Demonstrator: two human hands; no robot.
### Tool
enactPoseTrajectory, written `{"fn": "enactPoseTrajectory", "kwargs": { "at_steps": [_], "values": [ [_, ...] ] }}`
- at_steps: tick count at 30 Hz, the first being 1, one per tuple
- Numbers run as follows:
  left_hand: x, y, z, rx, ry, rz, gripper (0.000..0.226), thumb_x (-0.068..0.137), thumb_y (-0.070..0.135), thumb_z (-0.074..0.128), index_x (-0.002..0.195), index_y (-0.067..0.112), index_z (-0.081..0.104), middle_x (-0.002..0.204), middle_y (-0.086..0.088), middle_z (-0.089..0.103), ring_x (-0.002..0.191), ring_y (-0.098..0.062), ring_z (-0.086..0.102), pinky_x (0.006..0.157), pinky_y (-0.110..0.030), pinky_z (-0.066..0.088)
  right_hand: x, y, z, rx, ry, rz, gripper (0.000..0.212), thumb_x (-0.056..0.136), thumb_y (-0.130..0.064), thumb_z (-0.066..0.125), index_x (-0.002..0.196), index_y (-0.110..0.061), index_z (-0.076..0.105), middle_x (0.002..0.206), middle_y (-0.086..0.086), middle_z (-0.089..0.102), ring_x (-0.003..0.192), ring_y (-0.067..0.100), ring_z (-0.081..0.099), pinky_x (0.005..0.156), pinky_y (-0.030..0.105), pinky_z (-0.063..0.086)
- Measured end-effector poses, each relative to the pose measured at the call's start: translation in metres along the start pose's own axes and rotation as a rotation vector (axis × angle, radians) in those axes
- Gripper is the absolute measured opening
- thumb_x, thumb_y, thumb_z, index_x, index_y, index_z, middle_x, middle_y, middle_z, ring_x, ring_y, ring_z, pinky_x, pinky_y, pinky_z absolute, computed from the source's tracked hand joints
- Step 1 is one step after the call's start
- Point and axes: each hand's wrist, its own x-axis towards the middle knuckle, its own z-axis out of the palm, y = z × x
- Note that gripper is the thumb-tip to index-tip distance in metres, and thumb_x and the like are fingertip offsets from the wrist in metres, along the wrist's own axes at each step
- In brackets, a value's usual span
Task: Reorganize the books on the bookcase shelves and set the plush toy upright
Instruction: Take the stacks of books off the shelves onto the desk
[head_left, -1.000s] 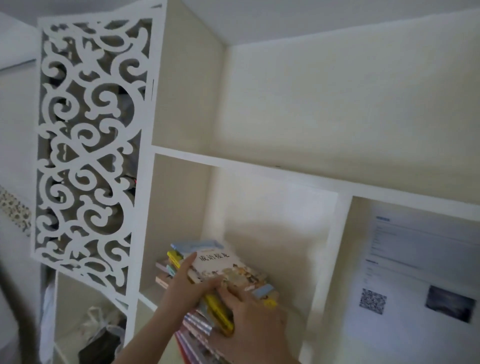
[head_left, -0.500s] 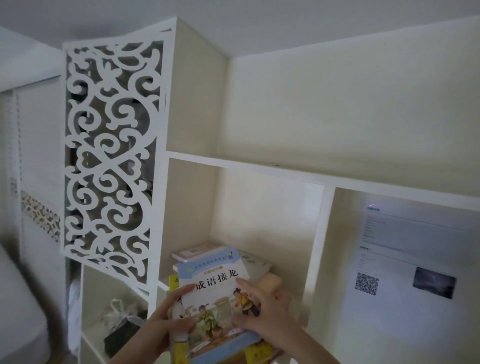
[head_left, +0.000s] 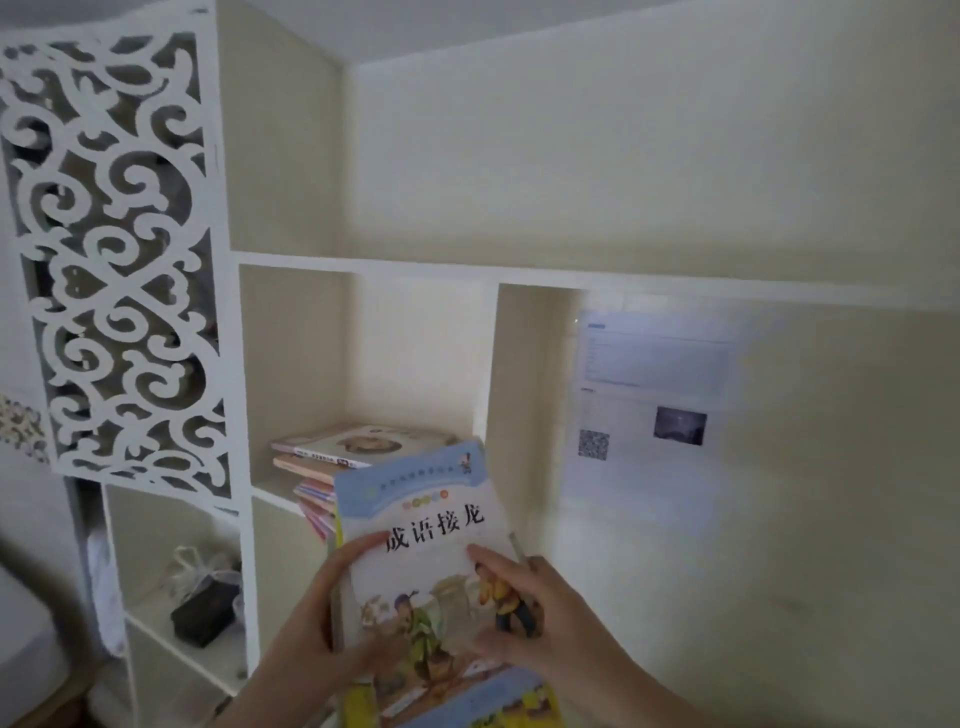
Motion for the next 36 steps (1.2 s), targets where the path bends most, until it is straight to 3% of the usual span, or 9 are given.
{"fn": "enactPoseTrajectory", "kwargs": {
  "at_steps": [5,11,15,21,26,29,31,34,36],
  "values": [
    [-0.013,0.009,0.065,0.084,-0.073,0.075,0.072,0.059,0.019,0.086,0.121,0.040,0.054,0.118,0.020,0.053,0.104,-0.010,0.062,0.073,-0.035,0.058,-0.065,0.010,-0.032,-0.039,0.082,-0.030,0.066,0.083,-0.036,0.070,0.134,-0.058,0.034,0.118,-0.010,0.041,0.114,0.007,0.047,0.100,0.033,0.043],
    [0.022,-0.010,0.154,0.108,-0.252,0.082,0.072,0.065,0.003,0.076,0.123,0.035,0.049,0.120,0.018,0.053,0.103,-0.006,0.062,0.070,-0.029,0.058,-0.116,0.050,-0.092,-0.119,0.271,0.049,0.068,0.083,-0.032,0.071,0.139,-0.046,0.035,0.102,-0.014,0.041,0.087,-0.013,0.045,0.078,0.007,0.037],
    [0.058,-0.054,0.209,0.110,-0.354,0.009,0.075,0.074,-0.001,0.073,0.134,0.032,0.040,0.132,0.005,0.042,0.113,-0.014,0.057,0.076,-0.028,0.057,-0.136,0.099,-0.119,-0.052,0.360,0.208,0.069,0.083,-0.026,0.072,0.140,-0.041,0.036,0.095,-0.006,0.038,0.072,-0.001,0.046,0.067,0.011,0.040],
    [0.101,-0.136,0.232,0.276,-0.412,-0.111,0.102,0.051,0.071,0.075,0.137,0.038,0.032,0.134,0.008,0.033,0.122,-0.011,0.045,0.096,-0.035,0.049,-0.119,0.182,-0.103,0.096,0.464,0.391,0.073,0.082,-0.015,0.074,0.143,-0.030,0.036,0.104,0.004,0.038,0.080,0.016,0.047,0.070,0.017,0.046],
    [0.115,-0.246,0.198,0.561,-0.288,-0.213,0.069,0.091,0.028,0.057,0.125,0.073,0.019,0.137,-0.013,0.033,0.122,-0.025,0.043,0.092,-0.028,0.046,-0.069,0.256,-0.044,0.165,0.203,0.622,0.080,0.083,-0.017,0.073,0.144,-0.029,0.023,0.134,-0.009,0.027,0.128,0.014,0.036,0.079,-0.001,0.037],
    [0.082,-0.327,0.176,0.698,-0.251,-0.351,0.058,0.063,0.076,0.057,0.116,0.070,0.035,0.141,-0.019,0.040,0.127,-0.024,0.042,0.080,-0.026,0.045,-0.055,0.304,0.012,0.076,0.133,0.795,0.075,0.094,-0.031,0.058,0.151,-0.023,0.009,0.155,0.002,0.010,0.145,0.027,0.013,0.113,0.023,0.025],
    [0.056,-0.377,0.157,0.858,-0.310,-0.484,0.087,0.050,0.087,0.038,0.132,0.057,0.036,0.147,-0.010,0.036,0.134,-0.030,0.037,0.095,-0.037,0.040,-0.045,0.319,0.039,-0.136,0.041,0.876,0.071,0.096,-0.034,0.051,0.152,-0.033,0.006,0.158,0.011,0.003,0.145,0.036,0.005,0.117,0.046,0.012],
    [0.046,-0.420,0.133,0.936,-0.305,-0.435,0.069,0.085,0.069,0.023,0.140,0.027,0.029,0.105,-0.014,0.067,0.085,-0.033,0.069,0.062,-0.044,0.056,-0.029,0.331,0.054,-0.135,-0.161,0.923,0.089,0.091,-0.038,0.062,0.150,-0.040,-0.005,0.158,0.013,-0.013,0.146,0.036,-0.007,0.116,0.050,0.007],
    [0.044,-0.425,0.130,0.974,-0.348,-0.437,0.075,0.089,0.071,0.013,0.137,0.019,0.038,0.103,-0.015,0.068,0.081,-0.038,0.069,0.057,-0.049,0.055,-0.023,0.337,0.057,-0.086,-0.192,0.936,0.100,0.083,-0.043,0.069,0.150,-0.041,-0.005,0.157,0.011,-0.019,0.145,0.035,-0.012,0.118,0.050,0.007]
  ]
}}
